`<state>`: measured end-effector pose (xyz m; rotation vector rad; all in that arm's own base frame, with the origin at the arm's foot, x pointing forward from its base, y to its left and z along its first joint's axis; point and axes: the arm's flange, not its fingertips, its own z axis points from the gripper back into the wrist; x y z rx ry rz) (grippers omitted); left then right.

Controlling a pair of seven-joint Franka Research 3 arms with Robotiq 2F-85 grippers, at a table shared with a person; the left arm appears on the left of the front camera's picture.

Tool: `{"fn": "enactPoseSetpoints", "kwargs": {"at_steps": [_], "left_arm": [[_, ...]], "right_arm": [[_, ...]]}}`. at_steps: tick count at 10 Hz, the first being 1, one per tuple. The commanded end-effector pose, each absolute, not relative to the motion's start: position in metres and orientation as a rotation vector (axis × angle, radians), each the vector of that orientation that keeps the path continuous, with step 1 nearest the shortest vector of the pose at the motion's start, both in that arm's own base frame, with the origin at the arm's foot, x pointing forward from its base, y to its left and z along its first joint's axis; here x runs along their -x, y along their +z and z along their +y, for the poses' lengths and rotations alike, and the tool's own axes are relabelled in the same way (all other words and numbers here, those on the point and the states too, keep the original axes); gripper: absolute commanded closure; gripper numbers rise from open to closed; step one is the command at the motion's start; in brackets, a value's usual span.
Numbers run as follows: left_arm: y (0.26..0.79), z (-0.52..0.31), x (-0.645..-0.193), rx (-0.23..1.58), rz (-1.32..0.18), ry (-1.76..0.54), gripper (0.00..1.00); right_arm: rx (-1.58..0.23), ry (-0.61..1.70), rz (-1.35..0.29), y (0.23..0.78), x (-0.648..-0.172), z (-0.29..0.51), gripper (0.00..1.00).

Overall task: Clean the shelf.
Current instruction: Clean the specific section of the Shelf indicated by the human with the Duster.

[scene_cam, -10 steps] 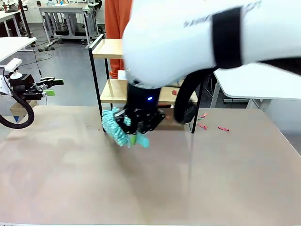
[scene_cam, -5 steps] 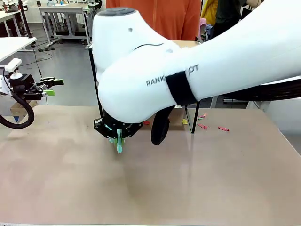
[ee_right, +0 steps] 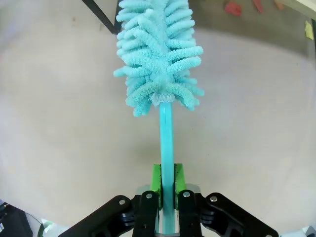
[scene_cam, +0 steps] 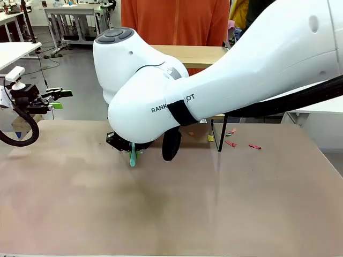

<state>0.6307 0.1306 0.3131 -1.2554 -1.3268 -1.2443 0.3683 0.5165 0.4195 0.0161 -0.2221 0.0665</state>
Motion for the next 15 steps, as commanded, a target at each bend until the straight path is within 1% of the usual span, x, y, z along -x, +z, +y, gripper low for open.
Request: {"fn": "enactPoseSetpoints", "kwargs": {"at_steps": [1,3,5,7,10,13,15], "left_arm": [[0.316,0.129,-0.631,1.258,-1.333,-1.25,0.0],[0.316,0.129,-0.631,1.258,-1.333,-1.25,0.0],[0.316,0.129,-0.631,1.258,-1.333,-1.25,0.0],[0.316,0.129,-0.631,1.258,-1.333,-1.25,0.0],[0.316,0.129,-0.631,1.258,-1.333,-1.25,0.0],[0.316,0.129,-0.631,1.258,-1.333,-1.25,0.0],[0.316,0.129,-0.631,1.258,-1.333,-1.25,0.0]], "right_arm": [[-0.013,0.073,-0.233,0.428,-0.357,0.509,0.87],[-0.015,0.067,-0.225,0.421,-0.367,0.517,0.87],[-0.041,-0.018,-0.297,0.406,-0.373,0.542,0.87],[-0.051,-0.097,-0.337,0.394,-0.382,0.554,0.87],[-0.047,-0.145,-0.405,0.376,-0.396,0.564,0.87],[-0.056,-0.128,-0.453,0.364,-0.403,0.565,0.87],[-0.059,-0.103,-0.453,0.355,-0.406,0.567,0.87]]}}
